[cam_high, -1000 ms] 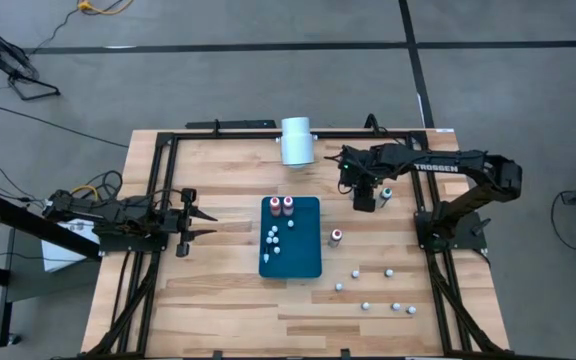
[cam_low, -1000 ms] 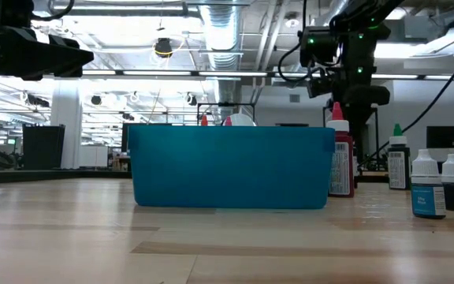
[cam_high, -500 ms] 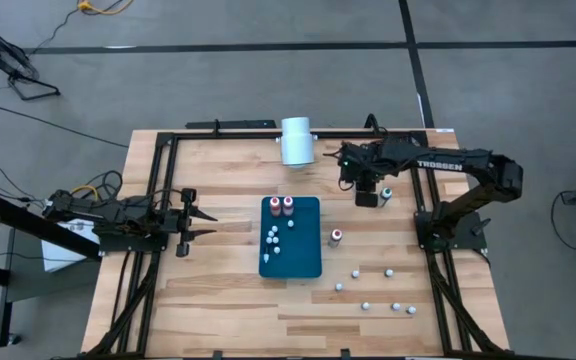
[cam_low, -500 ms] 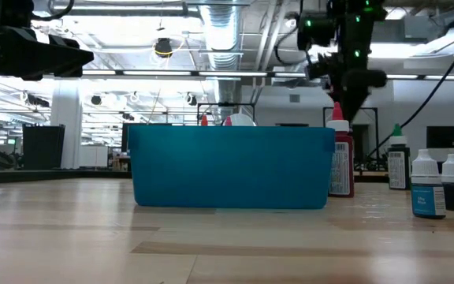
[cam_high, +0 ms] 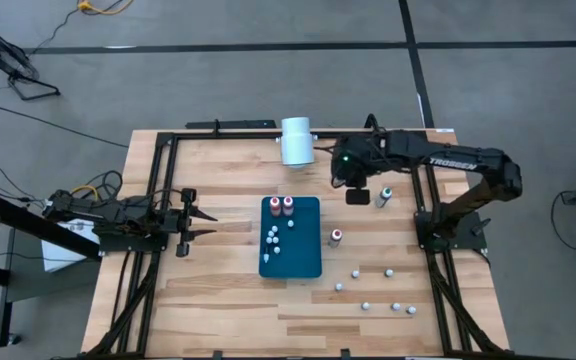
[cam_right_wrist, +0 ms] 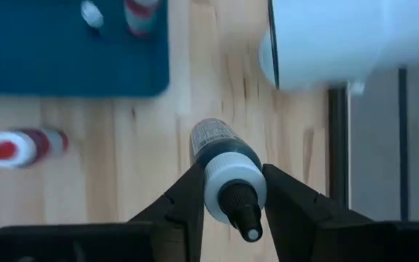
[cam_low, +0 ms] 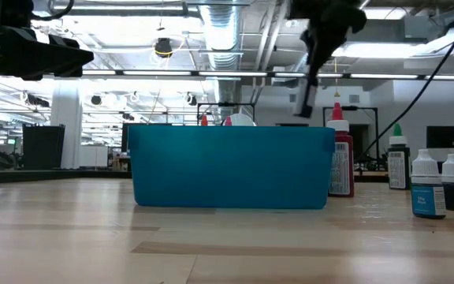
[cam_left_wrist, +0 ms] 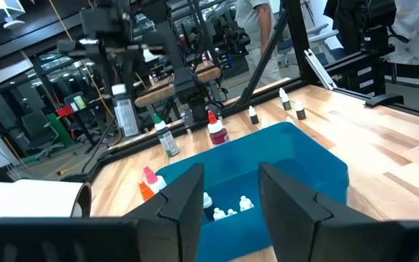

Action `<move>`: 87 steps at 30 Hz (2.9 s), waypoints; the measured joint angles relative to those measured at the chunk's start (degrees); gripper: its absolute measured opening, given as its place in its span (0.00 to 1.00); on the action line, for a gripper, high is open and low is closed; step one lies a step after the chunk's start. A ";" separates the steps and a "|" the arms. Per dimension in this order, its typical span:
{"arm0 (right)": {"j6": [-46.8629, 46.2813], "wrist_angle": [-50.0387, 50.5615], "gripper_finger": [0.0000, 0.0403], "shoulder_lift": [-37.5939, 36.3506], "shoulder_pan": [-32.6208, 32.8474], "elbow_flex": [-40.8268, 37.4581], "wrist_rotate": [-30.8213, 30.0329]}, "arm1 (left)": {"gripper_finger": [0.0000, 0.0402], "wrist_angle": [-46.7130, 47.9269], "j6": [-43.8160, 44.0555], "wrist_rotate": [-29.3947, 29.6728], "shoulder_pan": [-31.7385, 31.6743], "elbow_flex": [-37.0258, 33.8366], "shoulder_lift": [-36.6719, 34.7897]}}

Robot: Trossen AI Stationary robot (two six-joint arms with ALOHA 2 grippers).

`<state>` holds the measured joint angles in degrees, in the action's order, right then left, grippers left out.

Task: Pick & Place food coloring
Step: Put the large black food coloring bottle into the blue bin

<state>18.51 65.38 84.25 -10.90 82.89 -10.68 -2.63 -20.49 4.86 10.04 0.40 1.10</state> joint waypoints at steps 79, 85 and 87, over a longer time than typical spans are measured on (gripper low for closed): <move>7.62 -13.97 0.41 21.97 7.04 -0.15 4.26 | 0.31 0.00 0.16 0.00 -0.02 0.00 0.00; 7.25 -13.75 0.46 21.97 7.18 0.33 2.75 | 0.31 0.00 0.10 0.00 0.00 0.00 0.00; 6.82 -13.15 0.48 21.93 7.48 1.24 2.73 | 0.31 0.00 0.08 0.00 0.00 0.00 0.00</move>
<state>25.33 52.23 106.18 -3.42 84.13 -7.94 -2.63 -20.41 4.86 10.04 0.40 1.10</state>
